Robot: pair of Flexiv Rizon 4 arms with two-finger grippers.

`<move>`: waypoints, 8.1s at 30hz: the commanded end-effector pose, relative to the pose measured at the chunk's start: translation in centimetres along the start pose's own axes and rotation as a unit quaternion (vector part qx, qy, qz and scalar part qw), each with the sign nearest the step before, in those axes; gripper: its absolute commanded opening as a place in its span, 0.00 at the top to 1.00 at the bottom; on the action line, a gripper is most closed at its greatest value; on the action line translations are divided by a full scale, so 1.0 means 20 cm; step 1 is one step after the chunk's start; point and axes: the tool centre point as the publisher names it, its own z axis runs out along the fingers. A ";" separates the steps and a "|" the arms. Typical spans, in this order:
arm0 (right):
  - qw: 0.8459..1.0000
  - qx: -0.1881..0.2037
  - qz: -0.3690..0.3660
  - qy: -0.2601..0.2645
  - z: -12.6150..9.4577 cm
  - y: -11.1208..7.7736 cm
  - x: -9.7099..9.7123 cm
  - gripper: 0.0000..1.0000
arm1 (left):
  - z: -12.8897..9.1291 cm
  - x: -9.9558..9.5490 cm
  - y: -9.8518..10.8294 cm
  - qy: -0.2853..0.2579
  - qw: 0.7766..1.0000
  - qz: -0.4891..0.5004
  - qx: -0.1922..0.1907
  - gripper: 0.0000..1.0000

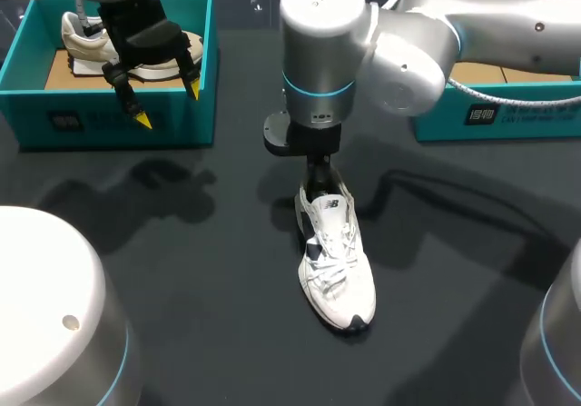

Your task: Take the shoe out of the shoebox, open the shoe tongue, remove and reinsert the insole, then place the shoe into the shoebox

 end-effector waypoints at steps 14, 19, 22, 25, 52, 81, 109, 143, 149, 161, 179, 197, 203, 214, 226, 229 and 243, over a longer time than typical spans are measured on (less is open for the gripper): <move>0.999 -0.005 -0.029 0.013 0.06 -0.01 -0.05 0.39 | 0.00 0.01 0.00 -0.001 1.000 0.000 -0.001 0.00; 0.999 -0.008 -0.032 0.018 0.07 -0.01 -0.03 0.69 | 0.00 0.01 0.00 -0.001 1.000 0.000 -0.001 0.00; 0.999 -0.010 -0.036 0.018 0.07 -0.01 -0.02 1.00 | 0.00 0.01 0.00 -0.001 1.000 0.000 -0.001 0.00; 0.999 -0.010 -0.037 0.018 0.05 -0.01 -0.02 1.00 | 0.00 0.01 0.00 -0.001 1.000 0.000 -0.001 0.00; 0.999 0.006 -0.017 -0.029 -0.66 -0.22 -0.18 1.00 | 0.00 0.01 0.00 -0.001 1.000 0.000 -0.001 0.00; 0.996 0.084 -0.026 -0.033 -1.09 -0.70 -0.75 1.00 | 0.00 0.01 0.00 -0.001 1.000 0.000 -0.001 0.00; 0.990 0.135 -0.008 -0.049 -1.05 -1.45 -1.09 1.00 | 0.00 0.01 0.00 -0.001 1.000 0.000 -0.001 0.00; 0.949 0.125 0.286 -0.053 -0.84 -2.48 -1.37 1.00 | 0.00 0.01 0.00 -0.001 1.000 0.000 -0.001 0.00; 0.910 0.118 0.398 -0.009 -0.88 -2.55 -1.36 1.00 | 0.00 0.01 0.00 -0.001 1.000 0.000 -0.001 0.00; 0.810 0.100 0.575 0.057 -0.88 -2.56 -1.29 1.00 | 0.00 0.01 0.00 -0.001 1.000 0.000 -0.001 0.00; 0.735 0.085 0.673 0.010 -0.84 -2.57 -1.22 1.00 | 0.00 0.01 0.00 -0.001 1.000 0.000 -0.001 0.00; 0.689 0.082 0.718 -0.059 -0.78 -2.57 -1.16 1.00 | 0.00 0.01 0.00 -0.001 1.000 0.000 -0.001 0.00; 0.690 0.079 0.717 -0.062 -0.77 -2.57 -1.16 1.00 | 0.00 0.01 0.00 -0.001 1.000 0.000 -0.001 0.00; 0.673 0.079 0.729 -0.102 -0.63 -2.57 -1.14 1.00 | 0.00 0.01 0.00 -0.001 1.000 0.000 -0.001 0.00; 0.659 0.070 0.737 -0.137 -0.46 -2.59 -1.08 1.00 | 0.00 0.01 0.00 -0.001 1.000 0.000 -0.001 0.00; 0.658 0.065 0.736 -0.145 -0.42 -2.61 -1.05 1.00 | 0.00 0.01 0.00 -0.001 1.000 0.000 -0.001 0.00; 0.659 0.065 0.735 -0.146 -0.41 -2.61 -1.05 1.00 | 0.00 0.01 0.00 -0.001 1.000 0.000 -0.001 0.00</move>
